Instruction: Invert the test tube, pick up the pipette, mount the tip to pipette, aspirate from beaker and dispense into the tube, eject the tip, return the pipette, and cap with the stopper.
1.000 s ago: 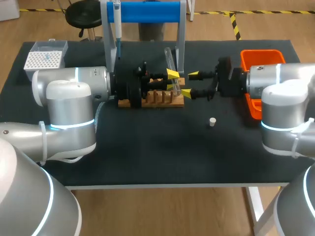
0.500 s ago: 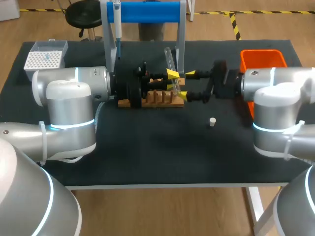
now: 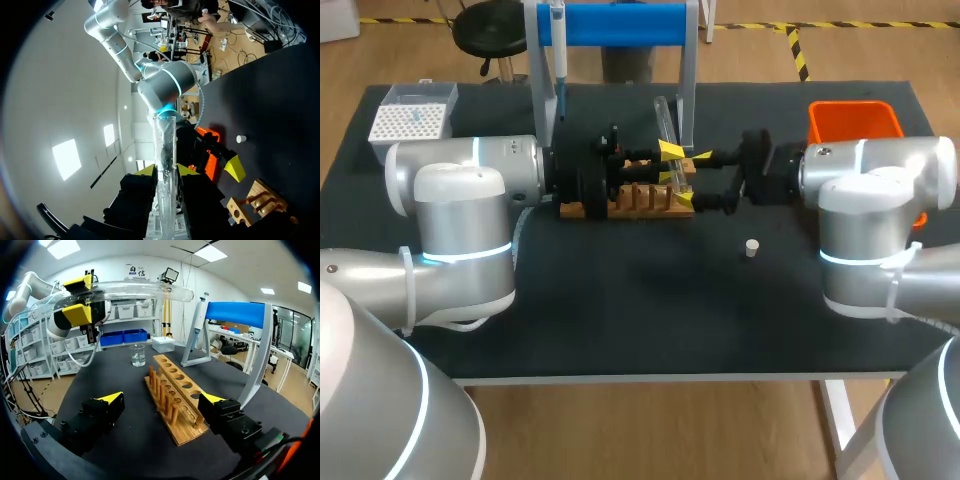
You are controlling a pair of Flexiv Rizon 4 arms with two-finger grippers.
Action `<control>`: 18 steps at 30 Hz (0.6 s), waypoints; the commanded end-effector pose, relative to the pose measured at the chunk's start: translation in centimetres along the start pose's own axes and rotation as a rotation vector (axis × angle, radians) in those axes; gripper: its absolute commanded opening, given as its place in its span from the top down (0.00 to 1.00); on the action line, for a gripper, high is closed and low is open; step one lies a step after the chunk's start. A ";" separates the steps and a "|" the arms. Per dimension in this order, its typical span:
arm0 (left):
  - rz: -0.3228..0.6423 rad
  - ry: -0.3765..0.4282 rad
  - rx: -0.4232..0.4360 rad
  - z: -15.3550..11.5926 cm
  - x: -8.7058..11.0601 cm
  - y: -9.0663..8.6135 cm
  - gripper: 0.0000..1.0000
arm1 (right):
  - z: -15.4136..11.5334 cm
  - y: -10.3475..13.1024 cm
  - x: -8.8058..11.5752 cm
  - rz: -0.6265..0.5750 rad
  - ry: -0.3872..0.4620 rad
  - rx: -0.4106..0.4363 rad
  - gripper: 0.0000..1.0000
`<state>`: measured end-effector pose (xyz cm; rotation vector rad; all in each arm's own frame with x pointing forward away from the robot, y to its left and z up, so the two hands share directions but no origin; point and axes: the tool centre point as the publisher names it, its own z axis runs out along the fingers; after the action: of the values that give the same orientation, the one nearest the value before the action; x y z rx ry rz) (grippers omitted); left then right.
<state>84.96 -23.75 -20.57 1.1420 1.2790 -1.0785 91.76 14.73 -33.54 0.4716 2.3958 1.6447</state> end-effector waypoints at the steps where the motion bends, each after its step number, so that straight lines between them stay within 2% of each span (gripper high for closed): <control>1: 0.002 -0.001 -0.003 0.1 0.0 0.0 1.00 | 0.5 -0.1 -0.1 0.000 -0.005 0.012 0.00; 18: 0.002 -0.001 -0.003 0.1 0.0 0.0 1.00 | 0.6 -0.3 0.1 -0.046 -0.041 0.013 0.00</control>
<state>84.96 -23.75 -20.57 1.1420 1.2791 -1.0784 91.99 15.19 -33.89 0.4430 2.3790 1.5838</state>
